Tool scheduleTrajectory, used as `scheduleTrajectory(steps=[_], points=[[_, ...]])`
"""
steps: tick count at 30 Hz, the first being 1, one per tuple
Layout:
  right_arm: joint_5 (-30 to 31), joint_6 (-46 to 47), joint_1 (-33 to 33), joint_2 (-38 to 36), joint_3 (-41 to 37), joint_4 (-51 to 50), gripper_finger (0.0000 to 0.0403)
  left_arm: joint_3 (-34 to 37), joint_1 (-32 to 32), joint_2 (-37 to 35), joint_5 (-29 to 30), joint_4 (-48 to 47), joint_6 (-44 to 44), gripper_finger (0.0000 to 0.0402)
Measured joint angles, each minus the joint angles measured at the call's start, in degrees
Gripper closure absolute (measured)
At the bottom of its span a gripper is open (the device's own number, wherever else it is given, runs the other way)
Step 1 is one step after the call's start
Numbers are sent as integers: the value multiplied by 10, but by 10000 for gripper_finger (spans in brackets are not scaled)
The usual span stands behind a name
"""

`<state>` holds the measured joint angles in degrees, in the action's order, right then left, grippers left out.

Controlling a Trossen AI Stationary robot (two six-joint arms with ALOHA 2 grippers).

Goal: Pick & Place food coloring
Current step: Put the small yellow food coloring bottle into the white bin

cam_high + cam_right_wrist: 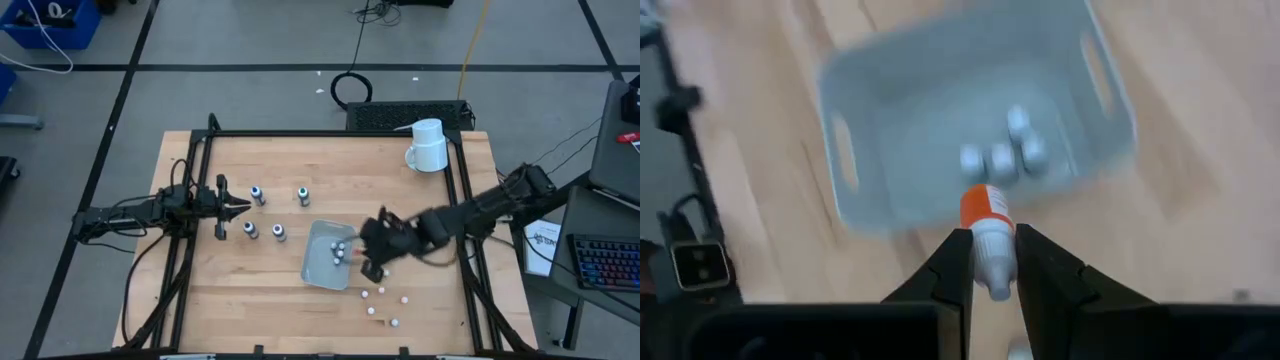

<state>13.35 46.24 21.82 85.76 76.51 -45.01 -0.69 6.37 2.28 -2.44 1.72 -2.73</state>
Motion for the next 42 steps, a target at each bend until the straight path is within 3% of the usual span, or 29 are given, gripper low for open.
scheduleTrajectory(steps=[5,11,20,27,34,42], points=[[-74,-147,-88,2,0,79,355,0,0,0,0,0,0,344],[-90,-255,-149,29,60,42,355,0,0,0,0,0,0,344],[-89,-349,-161,169,312,-117,355,0,0,0,0,0,0,344],[-90,-369,-166,288,494,-249,355,0,0,0,0,0,0,344],[-96,-369,-173,354,514,-316,355,0,0,0,0,0,0,344],[-137,-388,-176,420,514,-326,355,0,0,0,0,0,0,344]])
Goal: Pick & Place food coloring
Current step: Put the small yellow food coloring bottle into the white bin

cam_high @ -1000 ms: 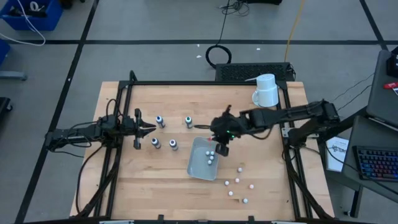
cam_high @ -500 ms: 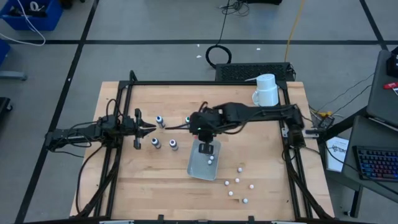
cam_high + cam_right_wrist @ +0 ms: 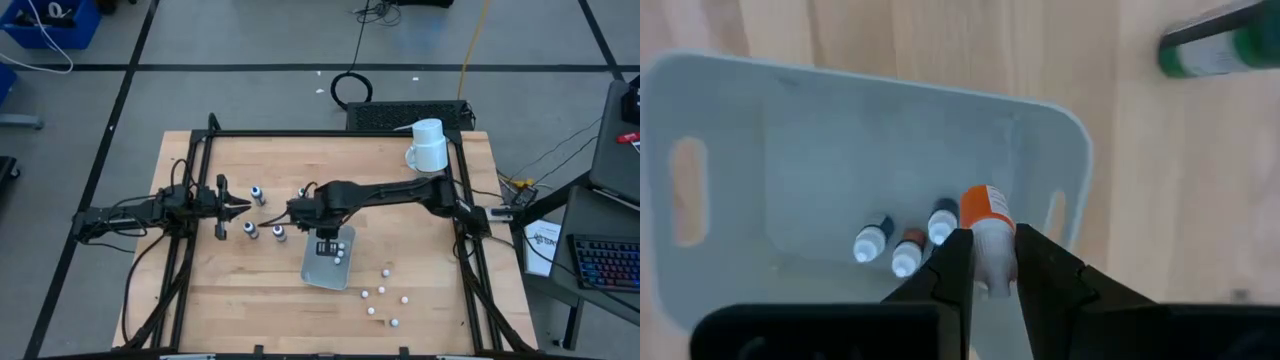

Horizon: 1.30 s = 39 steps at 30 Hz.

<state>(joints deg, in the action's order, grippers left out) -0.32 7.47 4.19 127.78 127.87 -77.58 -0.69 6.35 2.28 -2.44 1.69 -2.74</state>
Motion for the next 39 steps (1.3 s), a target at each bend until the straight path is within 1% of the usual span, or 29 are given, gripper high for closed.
scheduleTrajectory(steps=[7,14,27,34,39], points=[[0,-26,-8,47,0,13,355,0,0,0,0,0,0,344],[0,-37,-9,74,0,23,355,0,0,0,0,0,0,344],[-2,-41,-9,71,-72,65,355,0,0,0,0,0,0,344],[-4,-41,-7,71,-78,70,354,0,0,0,0,0,0,344],[-28,-41,-8,72,-79,78,327,0,0,0,0,0,0,344]])
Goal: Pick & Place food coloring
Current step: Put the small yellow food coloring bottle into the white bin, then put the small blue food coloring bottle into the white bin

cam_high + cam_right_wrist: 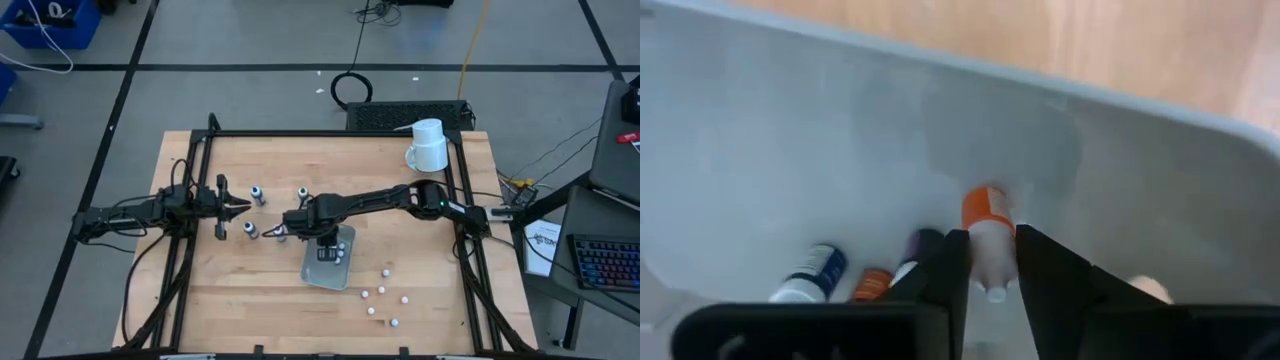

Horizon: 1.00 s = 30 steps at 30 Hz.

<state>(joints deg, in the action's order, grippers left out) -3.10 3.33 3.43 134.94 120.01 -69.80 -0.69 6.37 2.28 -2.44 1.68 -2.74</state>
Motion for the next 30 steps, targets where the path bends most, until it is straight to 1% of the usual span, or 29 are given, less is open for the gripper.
scheduleTrajectory(steps=[4,8,18,21,23,25,27,30], points=[[-3,0,2,1,-1,4,300,0,0,0,0,0,0,344],[-2,0,4,-1,-1,12,285,0,0,0,0,0,0,344],[3,1,6,-25,-1,37,282,0,0,0,0,0,0,344],[10,13,6,-48,-1,19,283,0,0,0,0,2,0,344],[18,32,8,-66,0,-5,285,0,0,0,0,1,0,344],[19,70,15,-86,0,-56,288,0,0,0,0,2,0,344],[22,129,29,-109,0,-118,292,0,0,0,0,0,0,344],[60,235,66,-144,0,-202,297,0,0,0,0,2,0,344]])
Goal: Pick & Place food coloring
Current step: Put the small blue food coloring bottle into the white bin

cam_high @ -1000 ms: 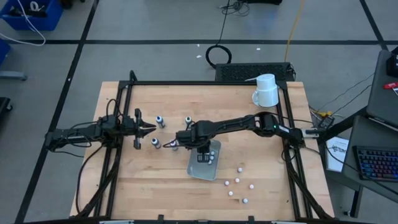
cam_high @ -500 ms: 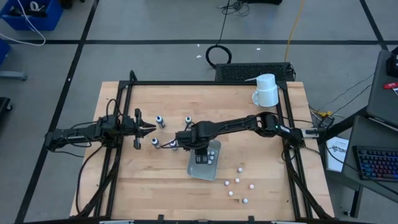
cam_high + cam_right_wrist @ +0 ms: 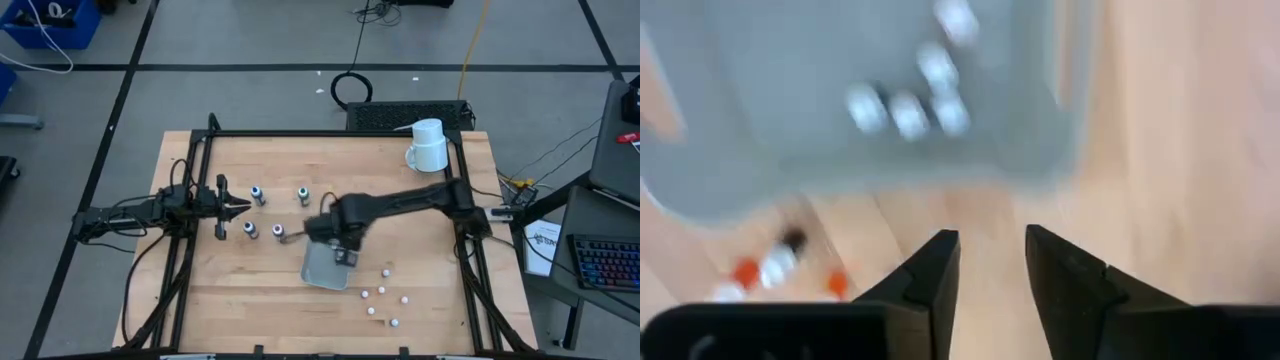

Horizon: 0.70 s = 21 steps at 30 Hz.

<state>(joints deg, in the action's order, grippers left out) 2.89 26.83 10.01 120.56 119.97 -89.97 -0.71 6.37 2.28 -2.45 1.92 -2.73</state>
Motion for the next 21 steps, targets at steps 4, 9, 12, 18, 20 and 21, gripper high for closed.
scheduleTrajectory(steps=[4,9,12,18,20,21], points=[[9,154,63,-69,-52,31,302,0,0,0,0,-1,0,344],[12,357,137,-163,-154,91,303,0,0,0,0,-1,0,344],[91,417,174,-216,-242,191,303,0,0,0,0,0,0,344],[147,393,196,-311,-419,422,304,0,0,0,0,0,0,344],[86,391,186,-336,-460,470,307,0,0,0,0,0,0,344],[49,410,181,-345,-475,479,308,0,0,0,0,0,0,344]])
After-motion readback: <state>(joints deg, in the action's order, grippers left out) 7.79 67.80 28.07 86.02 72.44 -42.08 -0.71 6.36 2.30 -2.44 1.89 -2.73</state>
